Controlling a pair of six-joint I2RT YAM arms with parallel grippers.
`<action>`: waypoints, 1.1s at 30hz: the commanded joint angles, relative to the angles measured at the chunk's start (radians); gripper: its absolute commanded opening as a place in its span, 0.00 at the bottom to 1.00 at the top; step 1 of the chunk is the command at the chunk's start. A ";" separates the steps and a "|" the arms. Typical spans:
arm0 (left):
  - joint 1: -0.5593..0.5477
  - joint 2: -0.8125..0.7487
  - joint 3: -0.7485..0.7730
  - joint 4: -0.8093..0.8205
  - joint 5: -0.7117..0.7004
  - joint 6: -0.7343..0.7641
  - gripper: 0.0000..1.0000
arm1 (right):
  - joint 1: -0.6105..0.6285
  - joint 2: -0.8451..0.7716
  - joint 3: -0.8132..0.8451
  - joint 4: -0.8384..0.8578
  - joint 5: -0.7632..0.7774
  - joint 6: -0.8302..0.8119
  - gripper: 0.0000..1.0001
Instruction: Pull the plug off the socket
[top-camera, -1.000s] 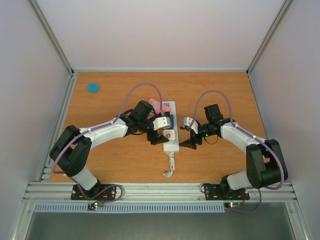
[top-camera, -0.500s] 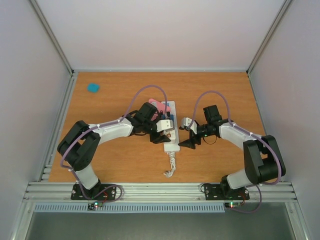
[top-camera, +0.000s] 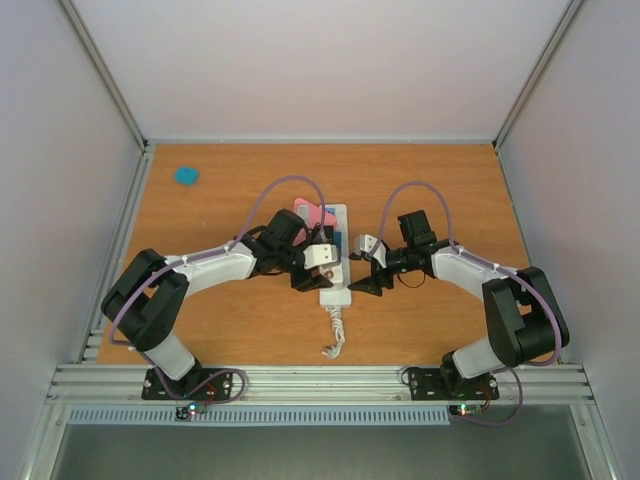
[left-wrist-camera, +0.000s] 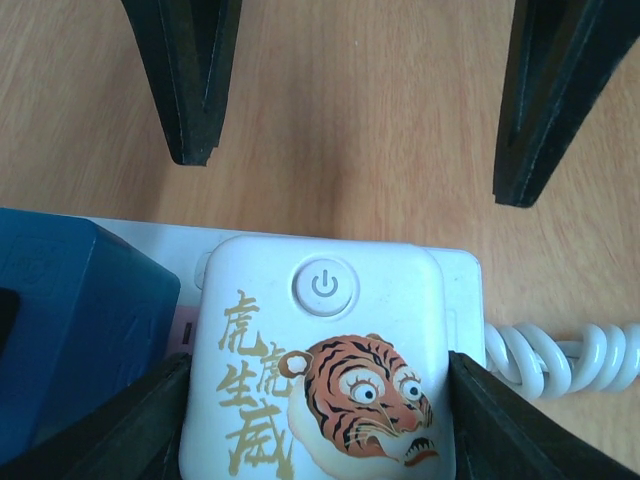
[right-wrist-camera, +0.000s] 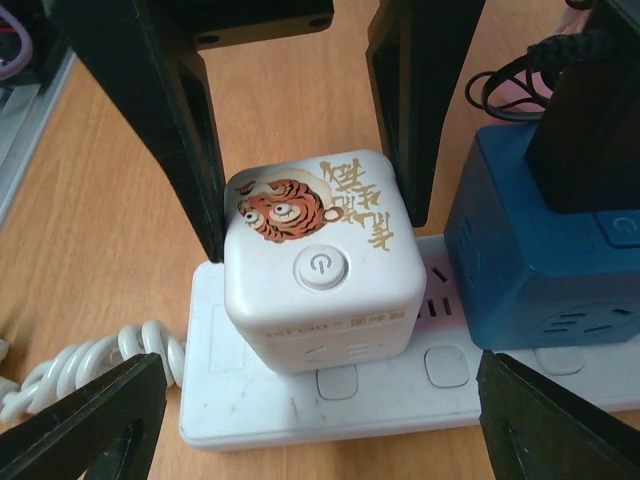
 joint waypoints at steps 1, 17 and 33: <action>0.024 -0.077 -0.041 -0.033 0.038 0.060 0.33 | 0.047 0.012 -0.020 0.075 0.000 0.006 0.86; 0.090 -0.181 -0.136 -0.187 0.033 0.218 0.31 | 0.251 0.063 -0.046 0.464 0.015 0.348 0.89; 0.105 -0.230 -0.169 -0.192 0.062 0.225 0.31 | 0.336 0.170 -0.185 0.757 0.090 0.364 0.89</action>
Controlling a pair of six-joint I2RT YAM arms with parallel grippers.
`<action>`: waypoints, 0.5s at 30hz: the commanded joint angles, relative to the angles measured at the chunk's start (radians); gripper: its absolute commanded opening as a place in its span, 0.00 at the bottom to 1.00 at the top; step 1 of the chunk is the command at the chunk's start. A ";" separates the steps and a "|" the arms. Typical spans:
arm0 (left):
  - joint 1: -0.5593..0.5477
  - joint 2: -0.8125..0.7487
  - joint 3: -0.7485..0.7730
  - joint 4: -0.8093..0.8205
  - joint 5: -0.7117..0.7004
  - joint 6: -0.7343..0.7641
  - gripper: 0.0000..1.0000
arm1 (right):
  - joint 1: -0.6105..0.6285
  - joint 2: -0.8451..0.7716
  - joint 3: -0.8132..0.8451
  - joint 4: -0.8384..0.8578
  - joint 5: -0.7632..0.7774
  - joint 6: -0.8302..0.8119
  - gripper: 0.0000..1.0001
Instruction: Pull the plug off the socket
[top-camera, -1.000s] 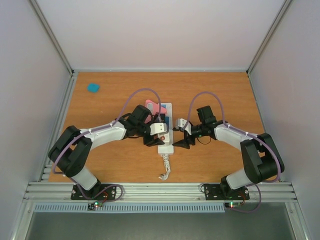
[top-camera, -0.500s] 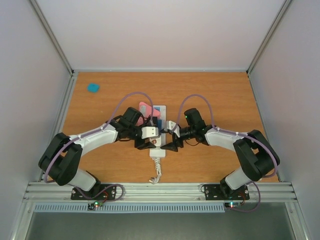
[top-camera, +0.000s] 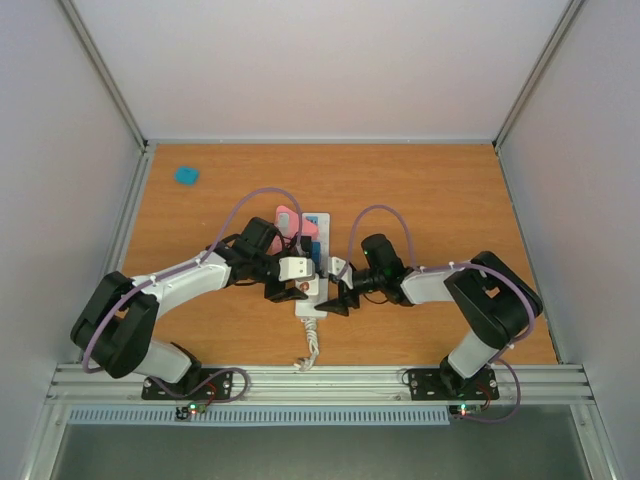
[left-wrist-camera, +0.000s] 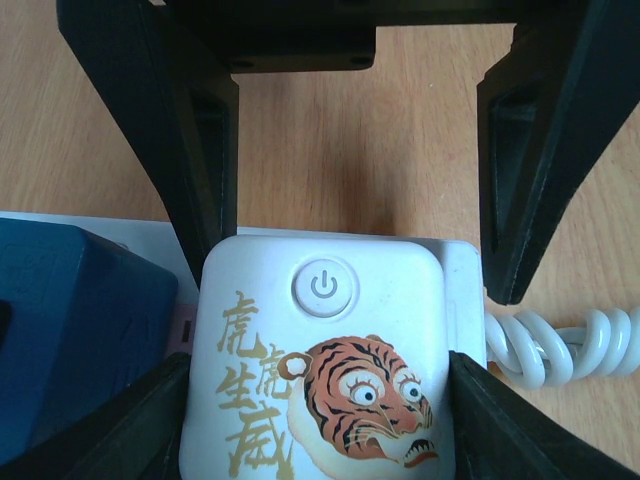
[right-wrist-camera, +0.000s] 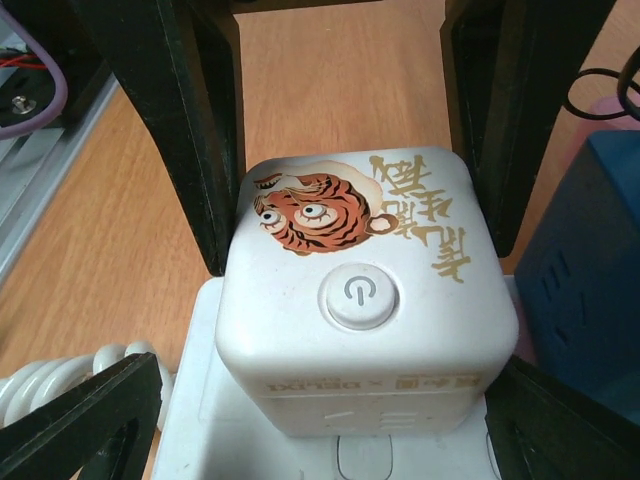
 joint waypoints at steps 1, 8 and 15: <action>0.004 -0.030 -0.010 -0.024 0.020 0.018 0.31 | 0.039 0.023 -0.018 0.091 0.020 -0.004 0.89; 0.004 -0.043 -0.025 -0.022 0.048 0.016 0.31 | 0.070 0.080 -0.010 0.127 0.045 0.013 0.87; 0.005 -0.032 0.007 -0.043 0.095 0.022 0.30 | 0.071 0.115 -0.026 0.146 0.110 0.000 0.83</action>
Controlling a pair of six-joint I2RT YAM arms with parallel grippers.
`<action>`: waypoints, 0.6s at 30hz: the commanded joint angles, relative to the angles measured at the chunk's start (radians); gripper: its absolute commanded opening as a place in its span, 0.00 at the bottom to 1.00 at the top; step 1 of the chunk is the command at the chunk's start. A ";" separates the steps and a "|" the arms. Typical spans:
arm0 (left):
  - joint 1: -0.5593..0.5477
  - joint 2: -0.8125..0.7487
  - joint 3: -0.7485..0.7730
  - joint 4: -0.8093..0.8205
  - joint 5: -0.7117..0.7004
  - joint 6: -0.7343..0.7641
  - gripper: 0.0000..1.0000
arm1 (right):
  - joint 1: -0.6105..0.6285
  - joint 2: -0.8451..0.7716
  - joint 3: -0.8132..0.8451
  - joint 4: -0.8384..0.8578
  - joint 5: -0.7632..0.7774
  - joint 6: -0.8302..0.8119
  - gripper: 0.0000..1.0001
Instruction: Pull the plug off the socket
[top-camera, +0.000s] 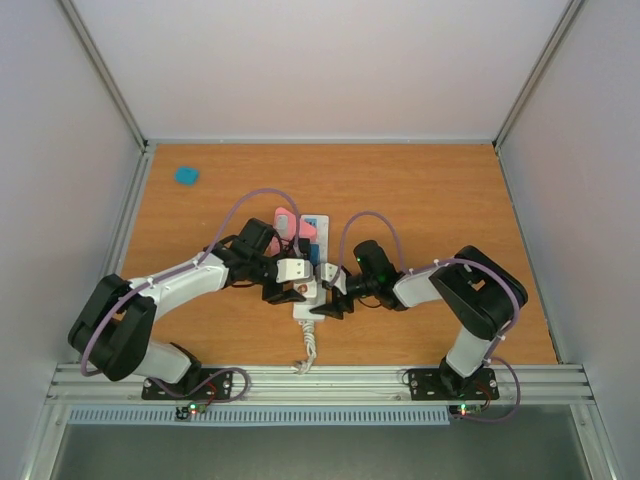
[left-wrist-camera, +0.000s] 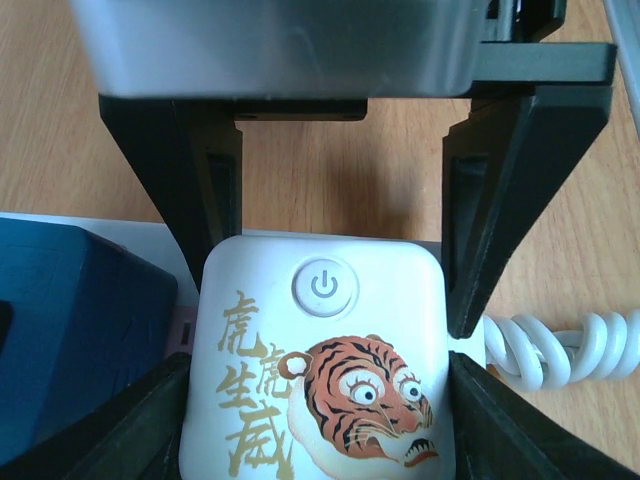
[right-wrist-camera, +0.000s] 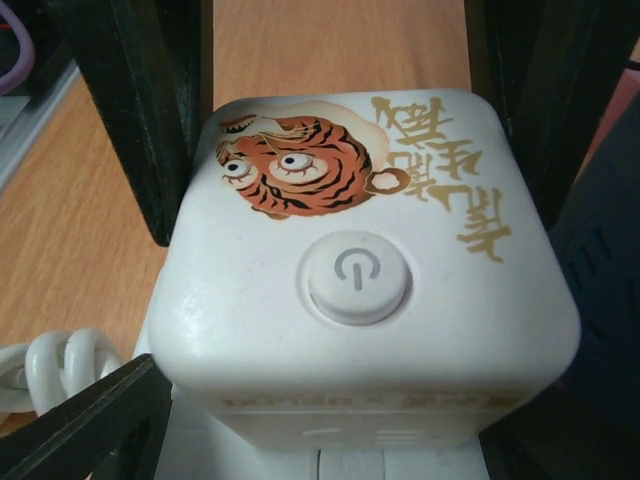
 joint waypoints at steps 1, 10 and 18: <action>0.004 -0.009 0.029 -0.031 0.081 0.016 0.30 | 0.015 0.036 -0.019 0.046 0.049 -0.008 0.81; 0.005 -0.013 0.055 -0.044 0.110 0.019 0.26 | 0.015 0.076 -0.004 0.041 0.093 -0.008 0.75; 0.004 -0.053 0.046 0.001 0.115 -0.017 0.25 | 0.017 0.090 0.010 0.009 0.105 -0.020 0.73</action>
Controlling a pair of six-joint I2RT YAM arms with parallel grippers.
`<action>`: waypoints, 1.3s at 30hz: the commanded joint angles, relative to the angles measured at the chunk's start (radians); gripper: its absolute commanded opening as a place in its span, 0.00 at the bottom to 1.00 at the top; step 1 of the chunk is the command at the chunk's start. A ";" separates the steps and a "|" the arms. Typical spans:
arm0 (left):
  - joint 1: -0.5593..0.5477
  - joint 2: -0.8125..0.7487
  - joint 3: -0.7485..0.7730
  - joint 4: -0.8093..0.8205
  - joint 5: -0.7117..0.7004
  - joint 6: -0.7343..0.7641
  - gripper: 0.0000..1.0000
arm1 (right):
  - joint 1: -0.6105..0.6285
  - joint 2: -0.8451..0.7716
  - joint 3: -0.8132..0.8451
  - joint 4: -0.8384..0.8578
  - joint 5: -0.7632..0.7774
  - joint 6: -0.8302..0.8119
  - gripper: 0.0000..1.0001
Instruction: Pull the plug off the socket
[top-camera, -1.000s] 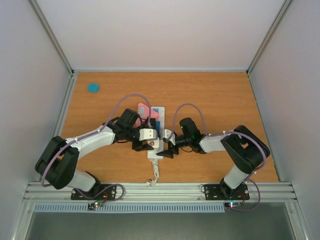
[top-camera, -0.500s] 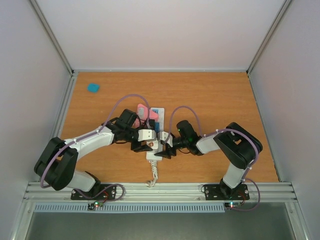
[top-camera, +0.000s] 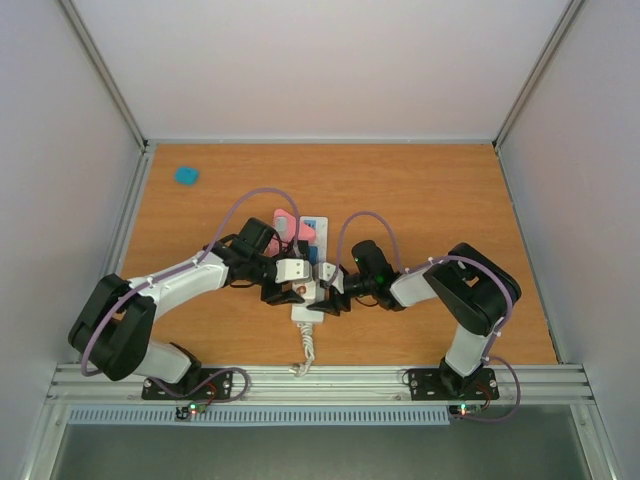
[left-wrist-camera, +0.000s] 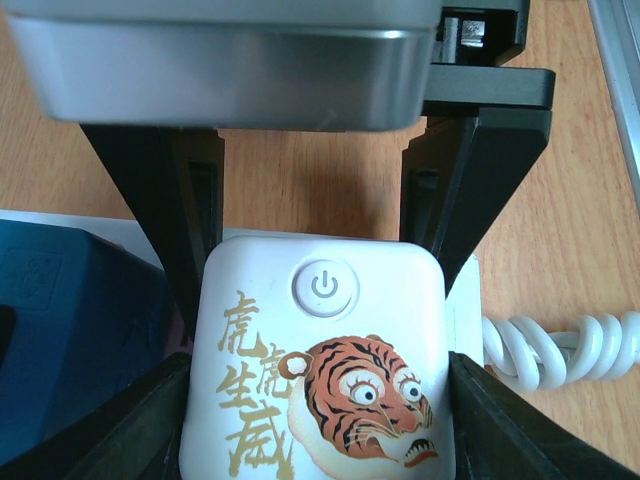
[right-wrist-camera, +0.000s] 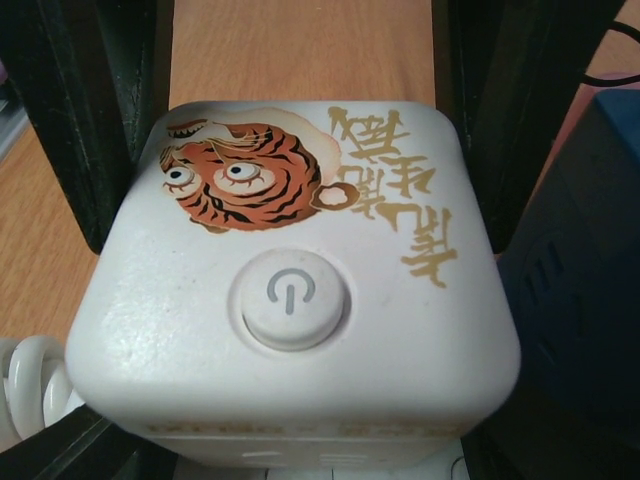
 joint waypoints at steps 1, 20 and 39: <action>0.000 -0.059 0.029 0.054 0.096 -0.025 0.25 | 0.007 0.047 0.004 -0.072 0.075 -0.025 0.73; 0.016 -0.133 -0.040 0.153 0.126 -0.109 0.23 | 0.026 0.077 0.027 -0.141 0.106 -0.073 0.77; 0.034 -0.304 -0.058 -0.096 0.052 0.024 0.23 | 0.026 -0.031 0.024 -0.222 0.029 -0.050 0.87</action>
